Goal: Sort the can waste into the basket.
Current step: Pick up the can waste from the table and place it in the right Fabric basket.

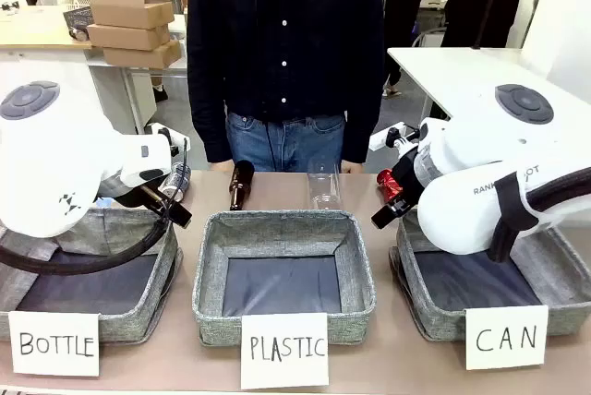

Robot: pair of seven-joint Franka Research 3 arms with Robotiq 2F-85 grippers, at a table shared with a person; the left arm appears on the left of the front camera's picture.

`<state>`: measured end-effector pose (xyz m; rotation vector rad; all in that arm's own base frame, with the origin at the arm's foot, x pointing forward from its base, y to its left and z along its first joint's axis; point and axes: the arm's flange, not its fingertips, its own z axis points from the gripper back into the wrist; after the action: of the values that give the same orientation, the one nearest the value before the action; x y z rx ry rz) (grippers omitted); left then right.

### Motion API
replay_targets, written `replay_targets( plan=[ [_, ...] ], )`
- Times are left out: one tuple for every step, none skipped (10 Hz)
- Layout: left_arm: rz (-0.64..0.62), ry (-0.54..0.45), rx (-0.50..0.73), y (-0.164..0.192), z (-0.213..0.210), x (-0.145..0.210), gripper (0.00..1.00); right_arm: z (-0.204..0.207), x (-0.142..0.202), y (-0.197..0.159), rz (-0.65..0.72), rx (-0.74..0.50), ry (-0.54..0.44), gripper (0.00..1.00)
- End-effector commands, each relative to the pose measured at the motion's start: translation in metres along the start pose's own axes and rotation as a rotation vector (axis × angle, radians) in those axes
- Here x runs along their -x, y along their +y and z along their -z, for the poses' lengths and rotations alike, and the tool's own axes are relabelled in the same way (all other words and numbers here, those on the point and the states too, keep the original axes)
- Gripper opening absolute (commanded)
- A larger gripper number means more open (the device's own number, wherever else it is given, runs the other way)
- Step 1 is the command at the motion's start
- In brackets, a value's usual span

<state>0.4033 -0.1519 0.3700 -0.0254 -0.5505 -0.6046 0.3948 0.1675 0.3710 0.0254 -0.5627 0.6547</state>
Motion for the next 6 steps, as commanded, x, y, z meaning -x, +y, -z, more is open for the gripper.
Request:
replay_targets(
  plan=[
    [0.000, 0.000, 0.000, 0.0000, 0.0000, 0.0000, 1.00, 0.0000, 0.0000, 0.0000, 0.000, 0.000, 0.000, 1.00],
    [0.000, 0.000, 0.000, 0.0000, 0.0000, 0.0000, 1.00, 0.0000, 0.0000, 0.0000, 0.000, 0.000, 0.000, 1.00],
    [0.000, 0.000, 0.000, 0.0000, 0.0000, 0.0000, 1.00, 0.0000, 0.0000, 0.0000, 0.000, 0.000, 0.000, 1.00],
    [0.000, 0.000, 0.000, 0.0000, 0.0000, 0.0000, 1.00, 0.0000, 0.0000, 0.0000, 0.000, 0.000, 0.000, 1.00],
    [0.000, 0.000, 0.000, 0.0000, 0.0000, 0.0000, 1.00, 0.0000, 0.0000, 0.0000, 0.000, 0.000, 0.000, 1.00],
    [0.000, 0.000, 0.000, 0.0000, 0.0000, 0.0000, 1.00, 0.0000, 0.0000, 0.0000, 0.000, 0.000, 0.000, 1.00]
  ],
)
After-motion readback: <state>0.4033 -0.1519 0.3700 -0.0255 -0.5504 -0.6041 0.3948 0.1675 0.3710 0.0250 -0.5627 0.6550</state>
